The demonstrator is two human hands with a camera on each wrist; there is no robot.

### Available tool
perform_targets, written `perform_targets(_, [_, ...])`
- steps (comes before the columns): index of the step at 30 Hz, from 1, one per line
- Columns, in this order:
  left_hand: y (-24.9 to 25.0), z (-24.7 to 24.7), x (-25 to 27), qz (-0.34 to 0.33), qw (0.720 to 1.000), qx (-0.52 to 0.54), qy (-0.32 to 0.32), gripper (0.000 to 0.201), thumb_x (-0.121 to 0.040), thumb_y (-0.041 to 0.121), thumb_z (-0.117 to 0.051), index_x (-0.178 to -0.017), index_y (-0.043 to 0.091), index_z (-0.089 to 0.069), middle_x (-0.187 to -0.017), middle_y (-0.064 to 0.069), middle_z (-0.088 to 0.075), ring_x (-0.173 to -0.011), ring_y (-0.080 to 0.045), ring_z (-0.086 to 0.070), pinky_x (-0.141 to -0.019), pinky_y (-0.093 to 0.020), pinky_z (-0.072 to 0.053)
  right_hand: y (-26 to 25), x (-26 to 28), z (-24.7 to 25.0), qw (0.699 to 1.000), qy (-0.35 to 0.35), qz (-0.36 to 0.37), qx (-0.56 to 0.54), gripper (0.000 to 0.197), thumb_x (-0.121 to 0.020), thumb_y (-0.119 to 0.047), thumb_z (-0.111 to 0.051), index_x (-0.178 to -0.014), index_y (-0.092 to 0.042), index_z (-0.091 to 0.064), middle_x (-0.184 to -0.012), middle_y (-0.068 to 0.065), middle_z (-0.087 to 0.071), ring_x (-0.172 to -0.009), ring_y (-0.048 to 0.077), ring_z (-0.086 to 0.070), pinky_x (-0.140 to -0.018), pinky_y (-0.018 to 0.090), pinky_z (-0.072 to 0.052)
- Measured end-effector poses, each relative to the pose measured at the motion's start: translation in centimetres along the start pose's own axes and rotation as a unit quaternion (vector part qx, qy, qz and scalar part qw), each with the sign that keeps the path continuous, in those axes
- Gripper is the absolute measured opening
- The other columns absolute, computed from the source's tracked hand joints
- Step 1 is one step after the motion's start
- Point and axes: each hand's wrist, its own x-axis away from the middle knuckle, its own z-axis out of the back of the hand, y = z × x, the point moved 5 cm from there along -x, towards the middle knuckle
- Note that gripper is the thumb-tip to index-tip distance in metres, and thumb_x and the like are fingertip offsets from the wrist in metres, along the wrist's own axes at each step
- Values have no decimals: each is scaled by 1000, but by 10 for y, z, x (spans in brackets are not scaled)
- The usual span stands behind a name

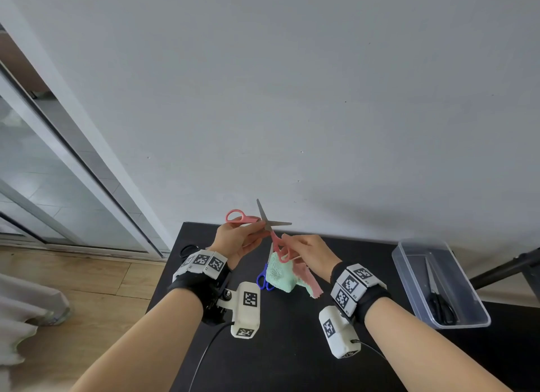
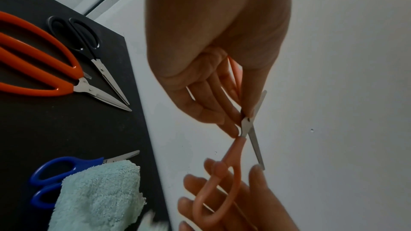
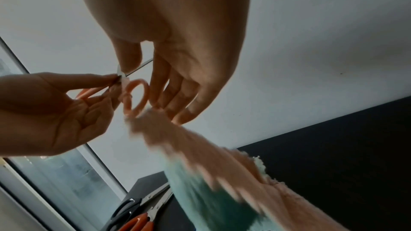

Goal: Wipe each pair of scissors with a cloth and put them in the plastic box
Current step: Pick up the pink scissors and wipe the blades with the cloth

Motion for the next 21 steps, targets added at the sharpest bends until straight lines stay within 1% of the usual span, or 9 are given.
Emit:
perform_targets(3, [2,-3,3,-4,1000,2,-13,34,-86,10,-66,-117,-3,-61,-99,-13,-72,-85,-19,-72,-72,-23,-54,-5,-1,0,999,2,49,22,24,-92,-22,-61,-89,-3,-73,-75,1,-70,-67,11,-63,-80,34,-52])
perform_targets(6, [4,-2,5,5,1000,1,-4,29,-85,30,-68,-103,7,-65,-100,-15,-73,-94,-27,-71,-75,-29,-54,-7,0,4,998,-2,62,3,17,-89,-14,-64,-83,-2,-74,-72,6,-70,-65,15,-63,-78,36,-53])
perform_targets(8, [8,5,4,-7,1000,7,27,30,-85,35,-67,-100,9,-65,-98,-15,-73,-94,-28,-70,-76,-31,-56,-10,2,7,998,-2,68,1,17,-88,-12,-64,-82,1,-73,-69,8,-68,-63,14,-60,-76,34,-54])
perform_targets(10, [14,12,6,-27,999,6,44,26,-87,28,-66,-102,7,-66,-93,-12,-74,-90,-25,-70,-83,-32,-54,-10,3,11,998,-1,69,3,19,-88,-12,-65,-82,5,-73,-69,9,-68,-61,14,-59,-72,28,-54])
perform_targets(11, [16,14,7,-34,998,7,49,22,-88,22,-66,-102,5,-66,-87,-11,-75,-85,-22,-71,-83,-30,-53,-11,4,12,998,-1,70,4,20,-88,-11,-65,-82,6,-73,-68,10,-67,-59,13,-59,-68,24,-53])
perform_targets(14, [19,19,11,-43,998,9,53,16,-87,5,-64,-100,-4,-65,-78,-13,-74,-71,-18,-73,-69,-23,-58,-12,6,14,997,6,73,5,19,-87,-11,-66,-79,5,-74,-69,14,-67,-56,12,-57,-63,20,-51])
perform_targets(15, [19,20,13,-43,998,10,50,15,-87,2,-63,-99,-6,-63,-77,-14,-74,-70,-19,-73,-68,-23,-59,-13,6,15,997,13,76,9,19,-86,-11,-67,-79,5,-74,-69,17,-67,-56,12,-57,-63,20,-51])
perform_targets(18, [16,22,15,-35,999,17,32,10,-88,-2,-59,-97,-7,-60,-81,-18,-73,-73,-23,-73,-75,-27,-58,-11,9,16,996,30,78,21,17,-86,-11,-67,-78,2,-75,-72,24,-67,-57,12,-57,-62,19,-51])
perform_targets(21, [10,21,18,-19,1000,19,3,6,-91,-1,-56,-94,-5,-59,-87,-21,-73,-79,-25,-73,-74,-28,-59,-7,15,16,997,37,66,10,16,-86,-8,-67,-75,0,-75,-67,19,-64,-55,10,-55,-60,17,-50])
